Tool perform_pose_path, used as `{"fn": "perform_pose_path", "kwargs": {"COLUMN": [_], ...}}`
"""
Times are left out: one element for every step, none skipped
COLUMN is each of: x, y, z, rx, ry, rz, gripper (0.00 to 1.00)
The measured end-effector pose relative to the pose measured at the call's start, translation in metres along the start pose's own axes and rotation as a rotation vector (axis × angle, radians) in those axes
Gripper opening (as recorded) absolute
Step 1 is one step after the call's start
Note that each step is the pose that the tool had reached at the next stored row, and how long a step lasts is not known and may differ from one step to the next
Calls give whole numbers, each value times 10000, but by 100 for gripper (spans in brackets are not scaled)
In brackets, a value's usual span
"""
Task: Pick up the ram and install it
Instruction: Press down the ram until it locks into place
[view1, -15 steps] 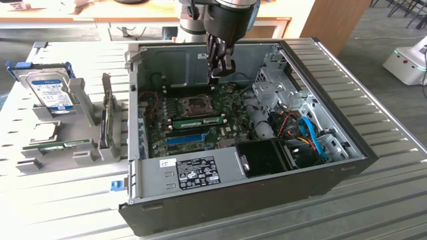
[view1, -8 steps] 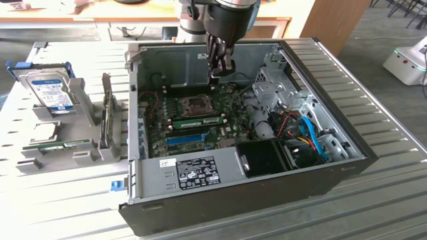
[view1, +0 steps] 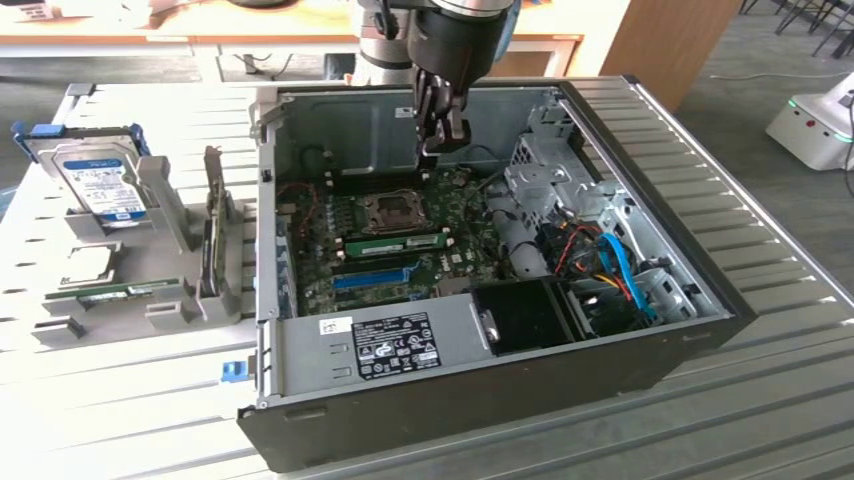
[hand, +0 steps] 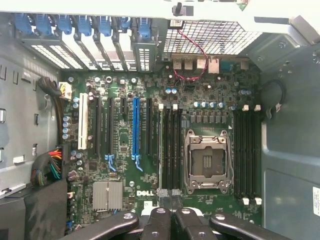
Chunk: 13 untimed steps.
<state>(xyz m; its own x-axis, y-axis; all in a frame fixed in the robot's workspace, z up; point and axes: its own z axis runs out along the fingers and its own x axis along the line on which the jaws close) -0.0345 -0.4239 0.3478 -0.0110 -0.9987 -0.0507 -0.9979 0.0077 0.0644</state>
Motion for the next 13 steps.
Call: {"fn": "perform_pose_path", "kwargs": {"x": [0, 0, 0, 0, -1, -1, -1, -1, -2, -2, -2, -2, -2], "y": [-4, -13, -31, -51, -73, -94, -115, -136, -156, -178, -199, -220, -238], "z": [0, -1, -3, -4, -5, -6, -8, -9, -10, -11, -13, -14, -15], "rx": [-1, 0, -1, -1, -1, 0, -1, 0, 0, 0, 0, 0, 0], "ry": [1, 0, 3, 2, 2, 0, 1, 0, 0, 0, 0, 0, 0], "rz": [-1, -1, 1, 0, -1, -1, 0, 0, 0, 1, -1, -1, -1], "gripper": [11, 11, 11, 11, 11, 11, 11, 11, 11, 11, 11, 11, 11]}}
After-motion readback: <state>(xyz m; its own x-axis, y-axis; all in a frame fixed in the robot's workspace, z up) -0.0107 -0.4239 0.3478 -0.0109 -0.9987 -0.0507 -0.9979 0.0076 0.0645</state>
